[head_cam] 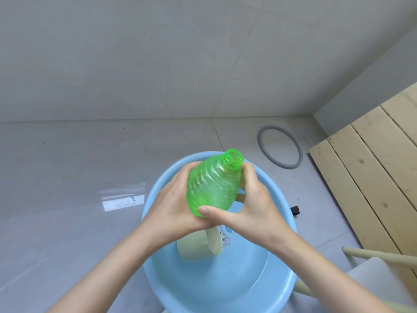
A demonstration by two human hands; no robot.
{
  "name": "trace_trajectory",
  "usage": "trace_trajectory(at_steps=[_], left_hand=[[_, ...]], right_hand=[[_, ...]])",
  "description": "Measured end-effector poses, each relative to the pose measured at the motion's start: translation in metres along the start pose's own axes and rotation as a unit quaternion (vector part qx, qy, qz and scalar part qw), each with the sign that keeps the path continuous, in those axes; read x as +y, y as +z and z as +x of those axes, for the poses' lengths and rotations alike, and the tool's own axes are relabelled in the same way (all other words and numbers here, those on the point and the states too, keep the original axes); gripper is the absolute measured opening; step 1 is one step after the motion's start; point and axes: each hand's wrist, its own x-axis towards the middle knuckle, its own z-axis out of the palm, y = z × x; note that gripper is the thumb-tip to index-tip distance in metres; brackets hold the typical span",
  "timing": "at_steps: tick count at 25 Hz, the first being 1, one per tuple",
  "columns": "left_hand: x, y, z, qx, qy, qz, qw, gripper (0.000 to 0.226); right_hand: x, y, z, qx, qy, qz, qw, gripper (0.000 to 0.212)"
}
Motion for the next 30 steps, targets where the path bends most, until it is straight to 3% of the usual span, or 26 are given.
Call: trace_trajectory(at_steps=[3, 5, 8, 10, 12, 17, 20, 25, 30], left_hand=[[-0.014, 0.000, -0.006, 0.025, -0.003, 0.023, 0.999, 0.074], [-0.025, 0.002, -0.010, 0.040, 0.002, 0.058, 0.997, 0.077], [-0.039, 0.008, -0.017, 0.084, 0.007, 0.111, 0.990, 0.082], [-0.047, 0.010, -0.021, 0.119, -0.006, 0.135, 0.984, 0.079], [-0.057, 0.013, -0.025, 0.142, 0.006, 0.172, 0.975, 0.081], [-0.084, 0.023, -0.040, 0.148, -0.016, 0.187, 0.971, 0.085], [-0.093, 0.030, -0.043, 0.158, -0.014, 0.197, 0.967, 0.086], [-0.099, 0.035, -0.041, 0.171, -0.001, 0.235, 0.957, 0.088], [-0.105, 0.036, -0.042, 0.148, -0.004, 0.281, 0.948, 0.088]], right_hand=[[0.014, -0.013, 0.004, -0.088, -0.016, -0.075, 0.993, 0.069], [0.035, -0.026, 0.010, -0.157, 0.019, -0.155, 0.975, 0.081], [0.084, -0.038, 0.020, -0.242, 0.139, -0.264, 0.923, 0.102], [0.116, -0.028, 0.023, -0.304, 0.167, -0.320, 0.882, 0.099], [0.140, -0.009, 0.025, -0.329, 0.135, -0.372, 0.858, 0.095], [0.159, 0.038, 0.047, -0.320, -0.038, -0.486, 0.812, 0.092], [0.162, 0.047, 0.054, -0.339, -0.030, -0.522, 0.782, 0.073], [0.171, 0.042, 0.037, -0.317, 0.034, -0.464, 0.826, 0.032], [0.172, 0.004, 0.005, -0.269, 0.159, -0.268, 0.911, 0.029]])
